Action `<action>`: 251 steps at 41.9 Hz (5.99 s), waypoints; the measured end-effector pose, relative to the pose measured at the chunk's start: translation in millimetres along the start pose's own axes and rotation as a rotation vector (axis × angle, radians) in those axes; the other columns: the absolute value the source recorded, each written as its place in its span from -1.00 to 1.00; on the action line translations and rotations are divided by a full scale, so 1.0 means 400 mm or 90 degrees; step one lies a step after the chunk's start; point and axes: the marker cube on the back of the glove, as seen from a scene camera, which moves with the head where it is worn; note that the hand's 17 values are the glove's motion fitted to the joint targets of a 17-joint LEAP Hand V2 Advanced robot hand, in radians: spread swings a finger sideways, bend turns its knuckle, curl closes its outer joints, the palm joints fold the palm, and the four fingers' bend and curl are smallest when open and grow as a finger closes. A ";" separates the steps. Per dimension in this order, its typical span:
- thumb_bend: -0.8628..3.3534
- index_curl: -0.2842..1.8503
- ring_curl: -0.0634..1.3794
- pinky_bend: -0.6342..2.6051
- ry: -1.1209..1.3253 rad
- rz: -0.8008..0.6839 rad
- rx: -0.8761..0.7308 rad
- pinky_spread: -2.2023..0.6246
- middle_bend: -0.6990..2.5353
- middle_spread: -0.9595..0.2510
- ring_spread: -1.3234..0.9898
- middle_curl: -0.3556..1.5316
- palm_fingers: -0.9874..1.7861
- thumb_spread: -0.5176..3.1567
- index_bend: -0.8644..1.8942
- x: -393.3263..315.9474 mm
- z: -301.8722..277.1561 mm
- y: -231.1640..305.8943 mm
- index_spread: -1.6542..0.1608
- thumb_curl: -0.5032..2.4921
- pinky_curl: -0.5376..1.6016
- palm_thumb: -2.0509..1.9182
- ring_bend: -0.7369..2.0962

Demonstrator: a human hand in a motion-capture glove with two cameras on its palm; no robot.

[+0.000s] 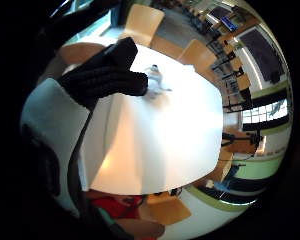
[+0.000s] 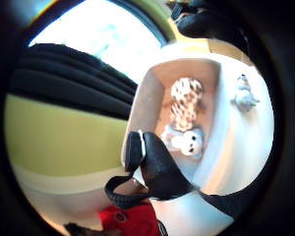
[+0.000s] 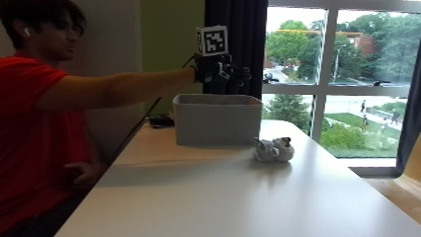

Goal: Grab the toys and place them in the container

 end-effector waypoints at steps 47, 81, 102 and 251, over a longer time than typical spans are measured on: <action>-0.60 -0.38 -0.52 0.13 0.122 0.188 -0.066 0.61 -0.46 0.42 0.15 -0.23 -0.33 -0.09 -0.28 0.421 0.434 -0.211 0.37 -0.44 -0.17 0.03 -0.16; -0.51 -0.51 -0.30 0.21 0.248 0.248 -0.077 0.27 -0.39 0.19 -0.17 -0.30 0.29 -0.08 -0.25 0.381 0.515 -0.240 0.35 -0.34 -0.17 0.26 0.33; -0.53 -0.32 -0.21 0.01 0.190 0.060 0.016 0.24 -0.14 -0.06 -0.17 -0.07 0.59 -0.35 -0.09 0.372 0.248 -0.089 0.26 -0.17 -0.17 0.35 0.40; -0.62 -0.32 -0.60 -0.06 -0.036 0.177 -0.024 0.59 -0.47 0.43 0.08 -0.32 -0.30 -0.10 -0.13 0.453 0.195 0.456 0.37 -0.52 -0.21 0.00 -0.28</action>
